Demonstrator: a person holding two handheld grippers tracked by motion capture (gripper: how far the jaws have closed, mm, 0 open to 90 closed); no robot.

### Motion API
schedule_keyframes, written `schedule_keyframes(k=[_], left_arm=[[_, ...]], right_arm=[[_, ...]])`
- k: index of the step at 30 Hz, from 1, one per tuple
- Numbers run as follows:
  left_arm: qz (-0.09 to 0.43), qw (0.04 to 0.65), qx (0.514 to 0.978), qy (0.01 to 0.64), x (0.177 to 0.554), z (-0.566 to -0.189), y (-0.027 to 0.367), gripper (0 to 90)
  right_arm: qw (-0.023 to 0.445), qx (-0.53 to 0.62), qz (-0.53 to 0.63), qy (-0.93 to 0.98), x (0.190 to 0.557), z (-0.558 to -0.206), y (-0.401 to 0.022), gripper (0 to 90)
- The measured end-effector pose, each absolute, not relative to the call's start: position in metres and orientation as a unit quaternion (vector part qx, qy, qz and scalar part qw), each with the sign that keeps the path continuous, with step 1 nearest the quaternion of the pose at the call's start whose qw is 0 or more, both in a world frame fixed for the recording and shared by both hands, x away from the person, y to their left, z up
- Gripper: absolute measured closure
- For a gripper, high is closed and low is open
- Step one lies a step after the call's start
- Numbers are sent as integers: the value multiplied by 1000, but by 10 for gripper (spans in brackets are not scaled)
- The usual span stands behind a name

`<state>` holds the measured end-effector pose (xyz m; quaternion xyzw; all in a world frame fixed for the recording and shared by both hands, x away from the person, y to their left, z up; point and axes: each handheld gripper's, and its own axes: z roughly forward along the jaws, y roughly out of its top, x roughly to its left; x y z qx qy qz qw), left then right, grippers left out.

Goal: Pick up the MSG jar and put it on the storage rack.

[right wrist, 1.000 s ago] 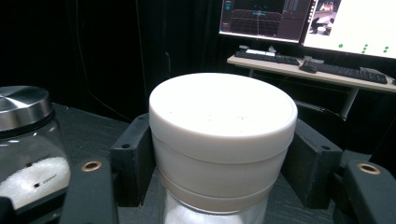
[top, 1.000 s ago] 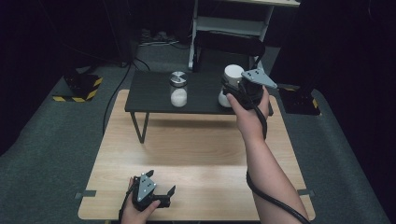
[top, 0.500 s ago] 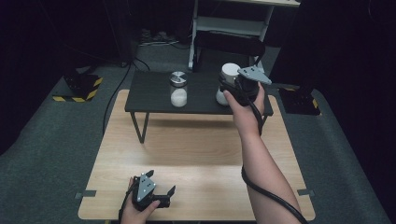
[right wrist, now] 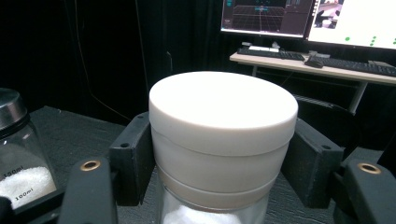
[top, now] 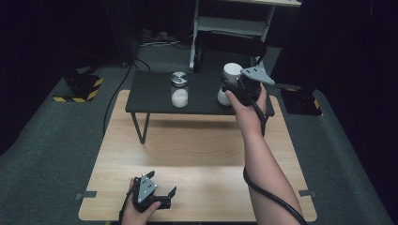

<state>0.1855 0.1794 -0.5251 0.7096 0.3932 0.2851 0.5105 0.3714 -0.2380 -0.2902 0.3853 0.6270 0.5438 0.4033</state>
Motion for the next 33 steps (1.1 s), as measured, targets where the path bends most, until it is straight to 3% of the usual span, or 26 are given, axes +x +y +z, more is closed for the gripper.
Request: schedule_keyframes(k=[4, 8, 14, 15, 23, 33], left_arm=[[285, 511, 709, 393, 185, -525, 179, 6], [285, 511, 709, 393, 185, -525, 179, 6], [287, 511, 709, 391, 185, -526, 179, 6], [287, 511, 709, 391, 185, -526, 179, 6], [288, 511, 710, 390, 184, -526, 179, 6], [288, 509, 711, 390, 184, -525, 178, 6]], right_arm=[[408, 384, 542, 626, 371, -291, -236, 314], [395, 380, 553, 627, 372, -291, -238, 209], [393, 377, 557, 627, 371, -292, -237, 130], [397, 378, 556, 624, 369, -292, -235, 82], [391, 374, 561, 627, 366, -293, -239, 4], [381, 365, 574, 626, 355, -300, -249, 0]])
